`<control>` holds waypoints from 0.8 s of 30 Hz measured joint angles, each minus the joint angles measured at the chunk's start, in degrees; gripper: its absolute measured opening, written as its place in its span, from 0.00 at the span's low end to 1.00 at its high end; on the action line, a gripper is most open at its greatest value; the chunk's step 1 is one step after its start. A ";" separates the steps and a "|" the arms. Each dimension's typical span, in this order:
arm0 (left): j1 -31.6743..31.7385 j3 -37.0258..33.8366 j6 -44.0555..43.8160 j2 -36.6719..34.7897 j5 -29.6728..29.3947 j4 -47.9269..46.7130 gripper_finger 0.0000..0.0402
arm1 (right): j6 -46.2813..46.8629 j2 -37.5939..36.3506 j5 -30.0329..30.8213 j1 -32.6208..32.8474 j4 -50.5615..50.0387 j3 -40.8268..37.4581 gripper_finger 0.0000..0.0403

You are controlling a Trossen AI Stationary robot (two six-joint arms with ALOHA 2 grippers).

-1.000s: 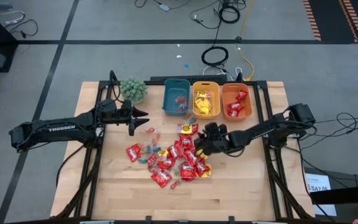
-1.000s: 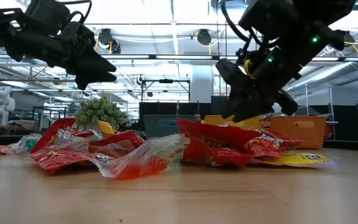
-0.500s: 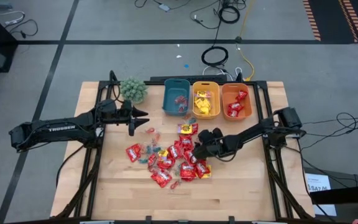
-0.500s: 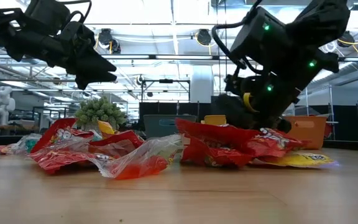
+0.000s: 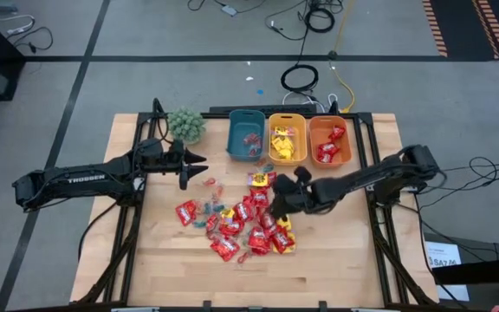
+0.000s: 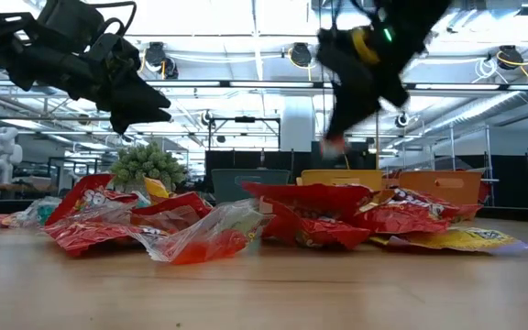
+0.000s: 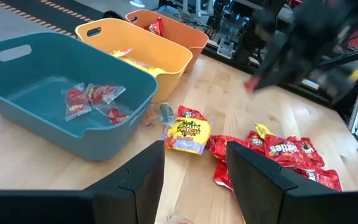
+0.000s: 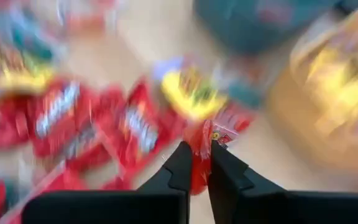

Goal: Sort candy
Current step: Put the orange gummy into the blue bin

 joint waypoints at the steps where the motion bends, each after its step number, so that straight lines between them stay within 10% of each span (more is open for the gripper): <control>1: 0.00 0.00 0.00 0.00 0.00 -0.04 0.45 | -2.29 -0.48 1.13 -0.60 -0.89 2.29 0.04; 11: 0.00 0.00 -0.01 0.02 0.00 -0.02 0.45 | -25.18 -1.51 3.15 -16.27 17.86 14.94 0.05; 18: 0.00 0.00 -0.02 0.00 0.00 -0.05 0.45 | -23.66 1.85 -15.65 -29.44 27.20 14.92 0.17; 24: 0.00 0.00 0.00 0.00 0.00 -0.08 0.45 | -22.12 5.14 -19.79 -33.77 26.68 14.85 0.38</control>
